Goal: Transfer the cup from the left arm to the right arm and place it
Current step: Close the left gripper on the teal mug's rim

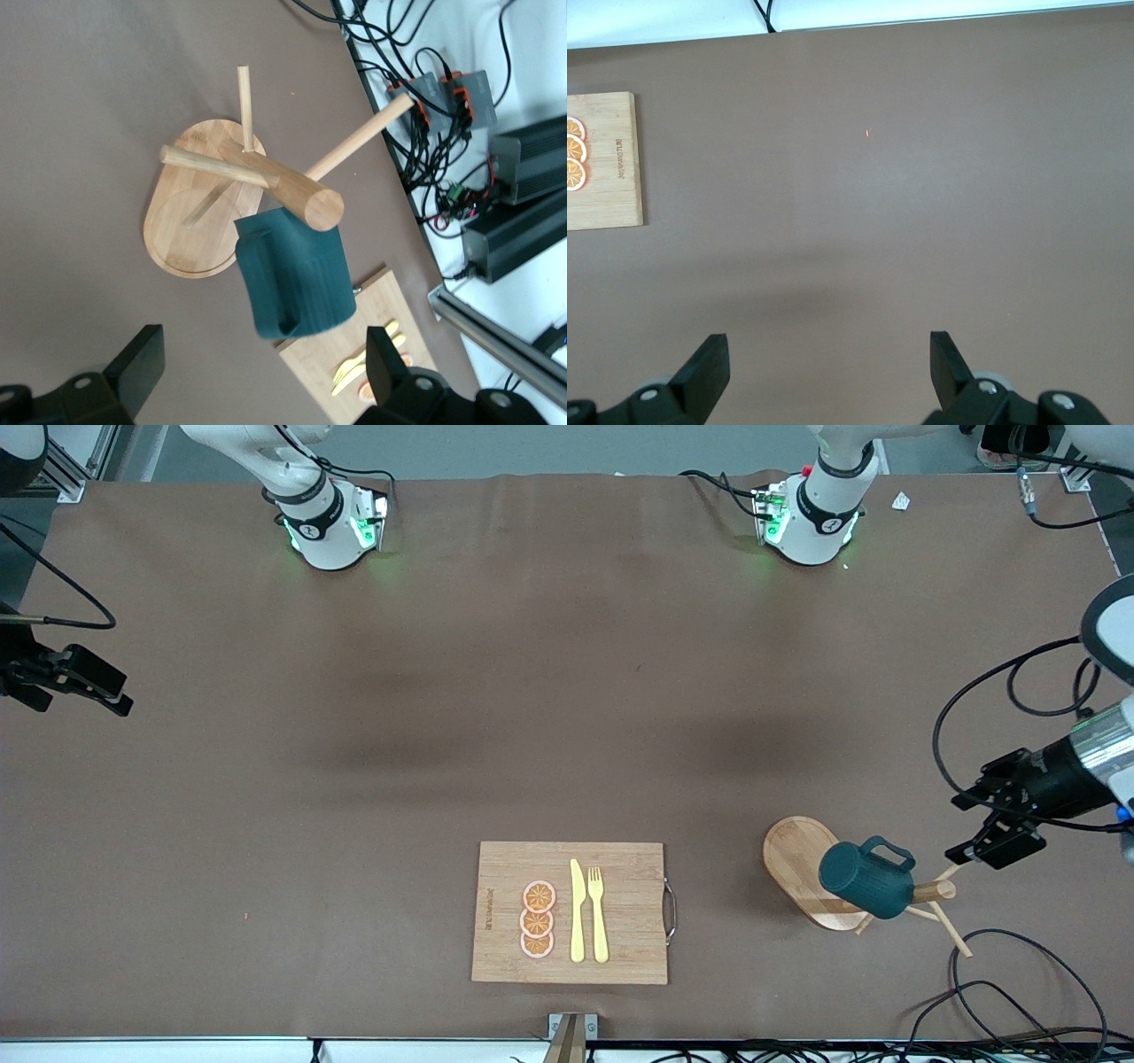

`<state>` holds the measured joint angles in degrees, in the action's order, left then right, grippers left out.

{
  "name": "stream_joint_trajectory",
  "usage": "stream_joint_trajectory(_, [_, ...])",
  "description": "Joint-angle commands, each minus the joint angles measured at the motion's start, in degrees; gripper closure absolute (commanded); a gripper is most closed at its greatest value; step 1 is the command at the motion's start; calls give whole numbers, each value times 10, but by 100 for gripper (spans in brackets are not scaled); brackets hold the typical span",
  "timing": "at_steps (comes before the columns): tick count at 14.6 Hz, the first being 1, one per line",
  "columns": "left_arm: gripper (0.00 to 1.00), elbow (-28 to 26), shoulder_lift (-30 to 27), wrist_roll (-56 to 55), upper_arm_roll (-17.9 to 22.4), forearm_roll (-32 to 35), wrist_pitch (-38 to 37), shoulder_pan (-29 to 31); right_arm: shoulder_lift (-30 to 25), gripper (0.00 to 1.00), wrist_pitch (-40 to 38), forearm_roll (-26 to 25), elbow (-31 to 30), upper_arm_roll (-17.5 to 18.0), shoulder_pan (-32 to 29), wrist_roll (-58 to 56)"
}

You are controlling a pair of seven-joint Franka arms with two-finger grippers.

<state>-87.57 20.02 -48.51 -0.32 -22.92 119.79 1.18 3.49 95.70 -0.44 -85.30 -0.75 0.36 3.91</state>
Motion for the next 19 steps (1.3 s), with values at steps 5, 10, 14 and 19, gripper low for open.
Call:
stream_joint_trajectory(5, [0, -66, -10, -33, 0, -62, 82, -14, -16, 0, 5, -11, -19, 5, -5, 2])
stream_joint_trajectory(10, [0, -85, 2, -32, -1, -89, 117, -11, -16, 0, 3, -11, -19, 5, -5, 1])
stream_joint_trajectory(14, [0, -84, 19, -26, -1, -118, 127, -10, -16, 0, 2, -11, -19, 5, -5, -4])
stream_joint_trajectory(19, [0, -81, 38, -26, -1, -144, 149, -17, -16, 0, -2, -11, -17, 5, -4, -5])
